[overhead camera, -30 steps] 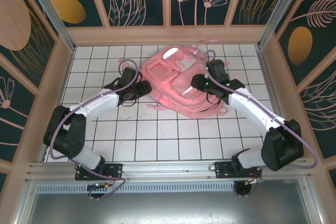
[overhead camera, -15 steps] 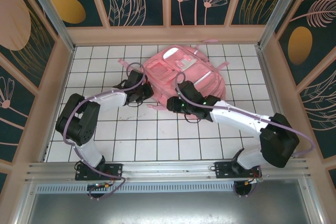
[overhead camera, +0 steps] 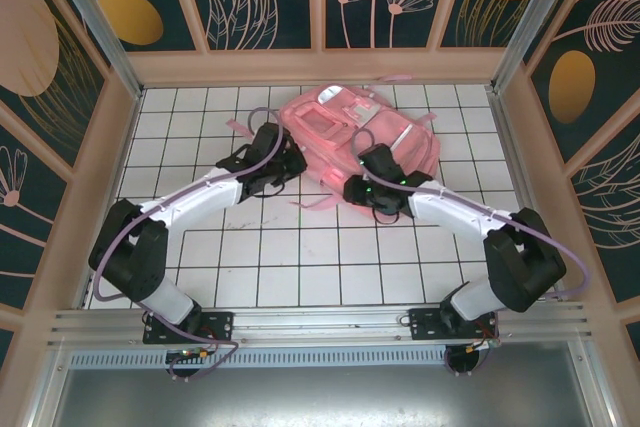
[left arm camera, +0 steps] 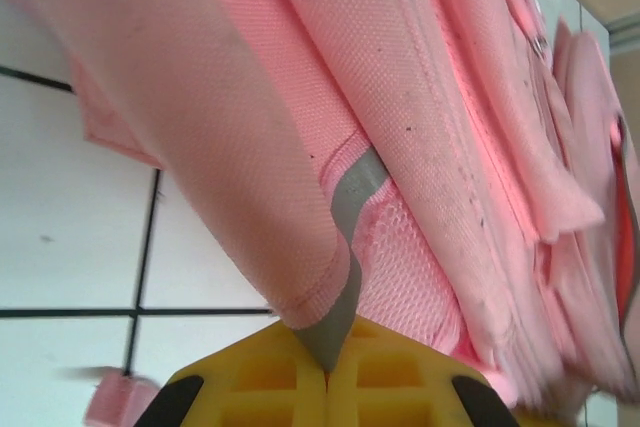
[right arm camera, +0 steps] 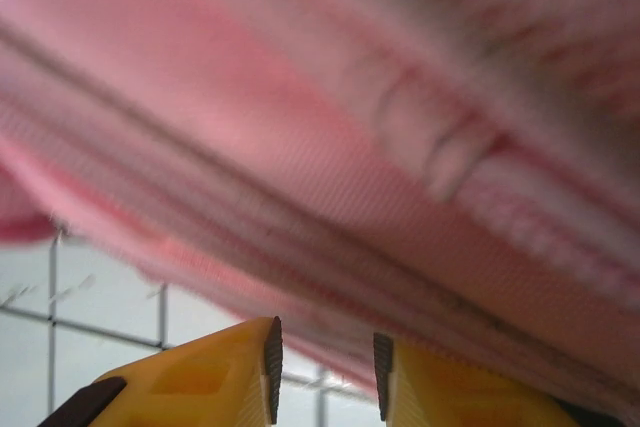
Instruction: Pack the student bag
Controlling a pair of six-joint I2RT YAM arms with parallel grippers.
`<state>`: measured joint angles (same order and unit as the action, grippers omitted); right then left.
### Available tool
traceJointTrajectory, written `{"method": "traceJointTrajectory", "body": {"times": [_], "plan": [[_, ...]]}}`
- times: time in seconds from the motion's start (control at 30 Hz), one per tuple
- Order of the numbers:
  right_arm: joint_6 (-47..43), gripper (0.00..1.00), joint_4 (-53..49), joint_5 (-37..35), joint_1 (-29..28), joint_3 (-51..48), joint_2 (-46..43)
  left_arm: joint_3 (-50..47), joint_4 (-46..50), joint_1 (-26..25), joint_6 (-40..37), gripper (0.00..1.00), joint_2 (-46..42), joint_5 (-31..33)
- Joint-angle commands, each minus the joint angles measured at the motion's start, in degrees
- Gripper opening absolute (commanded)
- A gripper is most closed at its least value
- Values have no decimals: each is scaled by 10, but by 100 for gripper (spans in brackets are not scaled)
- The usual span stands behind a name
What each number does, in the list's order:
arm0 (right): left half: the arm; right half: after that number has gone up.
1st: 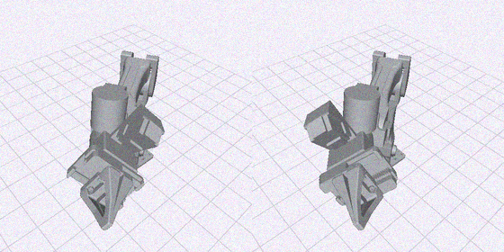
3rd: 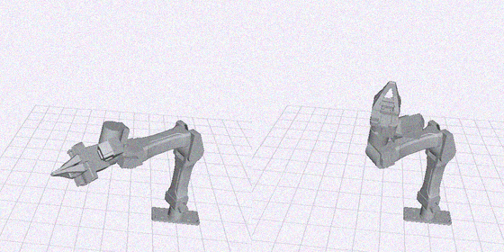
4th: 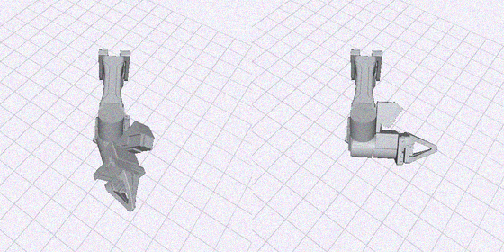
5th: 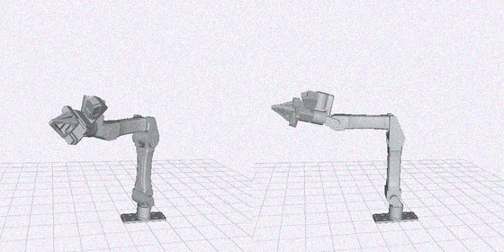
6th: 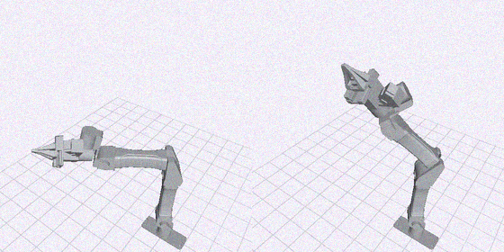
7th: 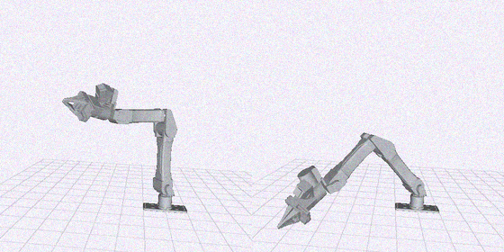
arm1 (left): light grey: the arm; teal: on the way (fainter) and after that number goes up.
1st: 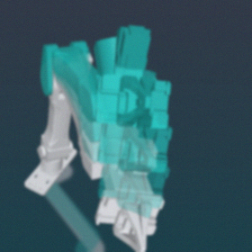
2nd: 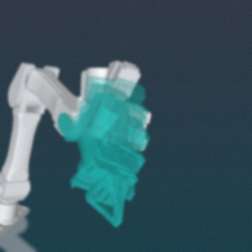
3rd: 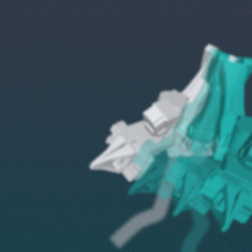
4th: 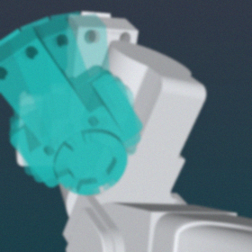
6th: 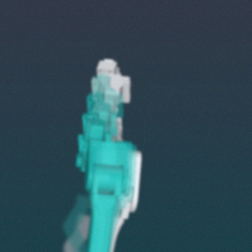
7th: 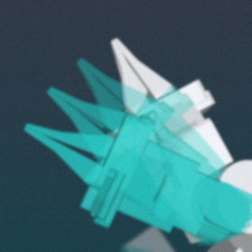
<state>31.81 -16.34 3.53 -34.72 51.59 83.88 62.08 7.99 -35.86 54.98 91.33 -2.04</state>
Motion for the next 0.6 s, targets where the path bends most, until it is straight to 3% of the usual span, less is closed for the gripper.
{"method": "traceJointTrajectory", "body": {"times": [0.0, 0.3, 0.57], "plan": [[-74, 33, 8, -4, 52, -2, -16, 35, -8, -11, 26, 0, 11, 13], [-97, 37, 31, 26, 48, 0, -39, 80, -13, -12, 15, 0, 129, 40], [-41, 37, 49, -41, -61, -12, -38, 106, -14, -12, 18, 0, 181, 49]]}}
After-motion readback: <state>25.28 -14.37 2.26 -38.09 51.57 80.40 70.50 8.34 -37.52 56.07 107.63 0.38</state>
